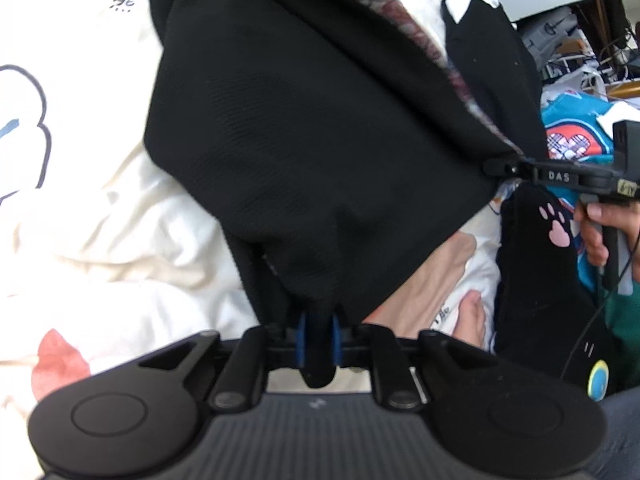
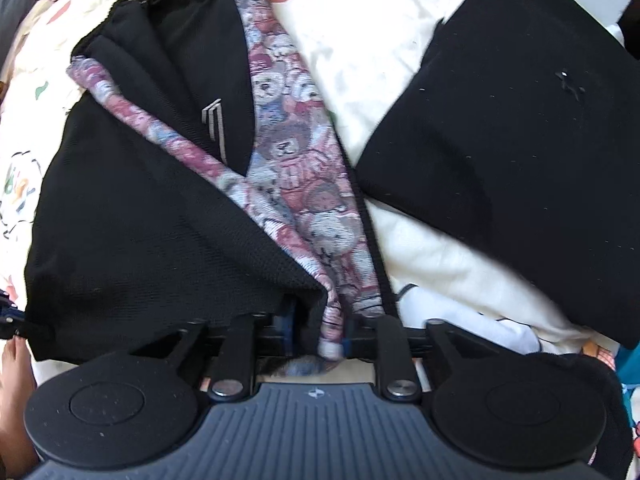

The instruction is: Fold clothes

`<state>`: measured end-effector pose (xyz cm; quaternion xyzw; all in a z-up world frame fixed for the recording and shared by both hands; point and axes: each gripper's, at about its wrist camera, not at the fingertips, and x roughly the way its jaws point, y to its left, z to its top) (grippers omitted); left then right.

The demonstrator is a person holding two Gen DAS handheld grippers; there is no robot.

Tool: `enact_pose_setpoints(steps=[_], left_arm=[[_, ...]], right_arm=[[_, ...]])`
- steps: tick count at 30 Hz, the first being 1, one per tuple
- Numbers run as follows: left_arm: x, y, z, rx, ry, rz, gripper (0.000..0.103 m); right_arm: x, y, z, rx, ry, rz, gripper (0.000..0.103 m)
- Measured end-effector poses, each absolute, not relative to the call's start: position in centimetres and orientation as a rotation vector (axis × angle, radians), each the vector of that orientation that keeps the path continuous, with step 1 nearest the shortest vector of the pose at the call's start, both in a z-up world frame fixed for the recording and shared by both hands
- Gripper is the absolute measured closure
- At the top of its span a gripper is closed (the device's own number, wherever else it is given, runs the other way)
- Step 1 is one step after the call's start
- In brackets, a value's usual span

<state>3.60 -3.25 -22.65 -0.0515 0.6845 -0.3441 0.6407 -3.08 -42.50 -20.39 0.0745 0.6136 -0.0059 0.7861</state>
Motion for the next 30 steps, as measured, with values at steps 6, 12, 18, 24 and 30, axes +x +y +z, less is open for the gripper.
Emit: enact_pose_setpoints(steps=[6, 12, 18, 24, 30], left_arm=[[3.2, -4.0, -22.6, -0.134, 1.553, -0.776, 0.085], [3.0, -4.0, -23.0, -0.117, 1.556, -0.774, 0.091], [3.3, -3.9, -23.2, -0.095, 1.547, -0.765, 0.1], [3.1, -4.0, -23.7, -0.071, 1.544, -0.769, 0.1], [3.0, -5.0, -24.3, -0.078, 1.559, -0.758, 0.094]], right_arm=[[-2.6, -43.8, -19.2, 0.155, 1.304, -0.008, 0.068], [-1.9, -43.1, -19.9, 0.077, 1.361, 0.03, 0.068], [-1.4, -42.6, -19.8, 0.03, 1.357, 0.011, 0.094], [-1.4, -44.3, -20.6, 0.086, 1.344, -0.012, 0.094], [-1.7, -44.4, -21.8, 0.112, 1.353, -0.004, 0.092]])
